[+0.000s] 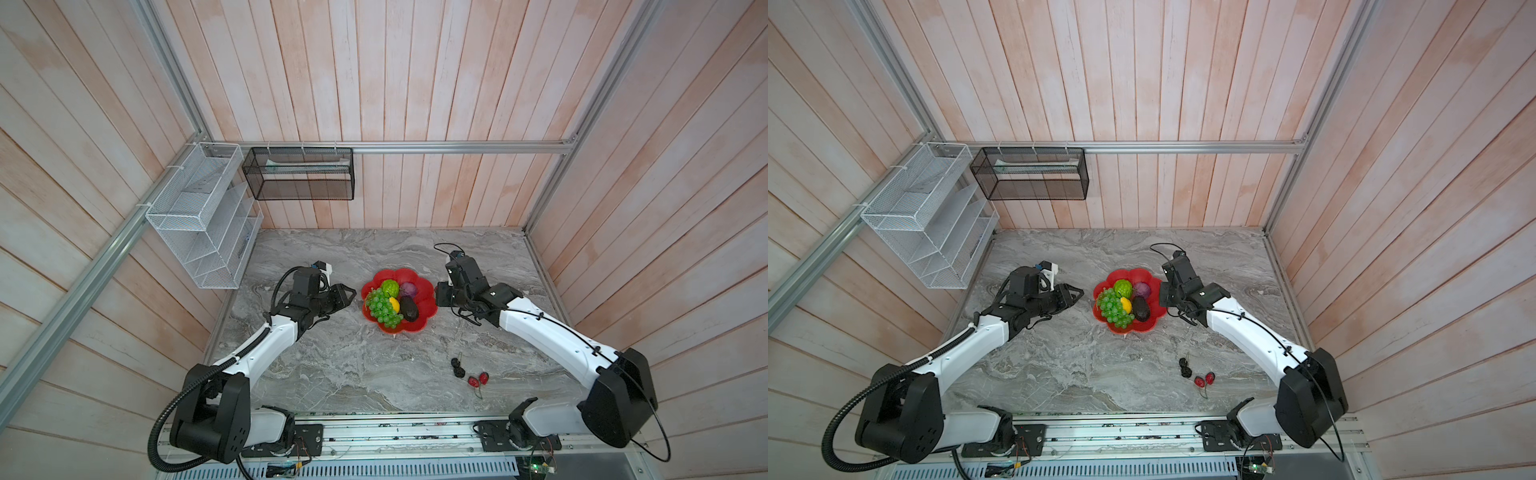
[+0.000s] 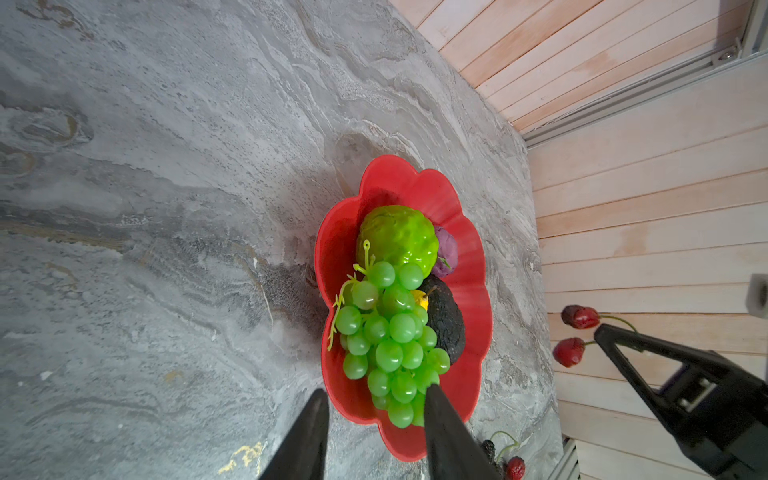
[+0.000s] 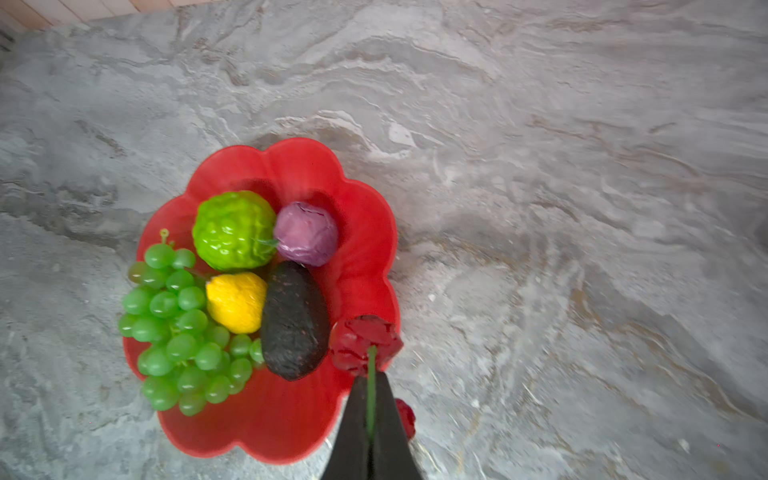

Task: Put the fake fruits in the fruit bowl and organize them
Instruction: 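Carry the red cherries into the bowl and open the right gripper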

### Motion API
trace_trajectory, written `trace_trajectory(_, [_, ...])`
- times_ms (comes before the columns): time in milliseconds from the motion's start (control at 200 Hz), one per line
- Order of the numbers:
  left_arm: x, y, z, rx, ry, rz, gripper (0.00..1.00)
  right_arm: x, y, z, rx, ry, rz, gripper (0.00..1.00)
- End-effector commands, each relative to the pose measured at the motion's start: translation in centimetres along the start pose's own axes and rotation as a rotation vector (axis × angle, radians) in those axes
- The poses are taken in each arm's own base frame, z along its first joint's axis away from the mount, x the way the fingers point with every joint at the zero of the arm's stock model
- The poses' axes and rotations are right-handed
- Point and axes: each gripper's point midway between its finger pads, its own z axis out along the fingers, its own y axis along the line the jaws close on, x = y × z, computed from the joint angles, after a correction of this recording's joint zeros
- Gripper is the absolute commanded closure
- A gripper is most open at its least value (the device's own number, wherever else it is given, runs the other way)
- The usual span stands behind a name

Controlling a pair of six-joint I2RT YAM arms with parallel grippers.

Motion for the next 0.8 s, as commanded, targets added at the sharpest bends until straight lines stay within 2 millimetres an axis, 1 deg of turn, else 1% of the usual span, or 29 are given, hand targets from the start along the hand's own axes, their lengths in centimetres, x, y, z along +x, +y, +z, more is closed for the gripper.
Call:
trace_trajectory(0, [0.3,0.2,-0.7,-0.028,-0.004,-0.002,0.59,-1.0,2.1,1.9,-0.118,-0.007,-0.014,1.0])
trace_trajectory(55, [0.2,0.2,-1.0,-0.036,-0.009,0.004,0.59,-1.0,2.2,3.0,-0.139,0.002,-0.001,1.0])
trace_trajectory(190, [0.1,0.2,-1.2,-0.045,-0.012,0.008,0.59,-0.4,2.5,5.4,-0.201,0.058,0.005,1.0])
trace_trajectory(355, [0.2,0.4,-1.1,-0.055,-0.004,0.005,0.59,0.6,1.8,7.9,-0.213,0.097,0.031,1.0])
trace_trajectory(445, [0.2,0.4,-1.0,-0.055,-0.002,0.003,0.59,1.0,1.3,8.7,-0.214,0.11,0.039,1.0])
trace_trajectory(615, [0.3,0.5,-0.8,-0.054,0.001,0.0,0.59,2.1,0.9,10.2,-0.223,0.148,0.039,1.0])
trace_trajectory(675, [0.3,0.5,-0.7,-0.056,0.006,-0.002,0.59,2.5,0.8,10.5,-0.224,0.158,0.038,1.0])
trace_trajectory(795, [0.3,0.6,-0.7,-0.058,0.007,-0.005,0.59,2.4,0.7,10.7,-0.221,0.156,0.03,0.98])
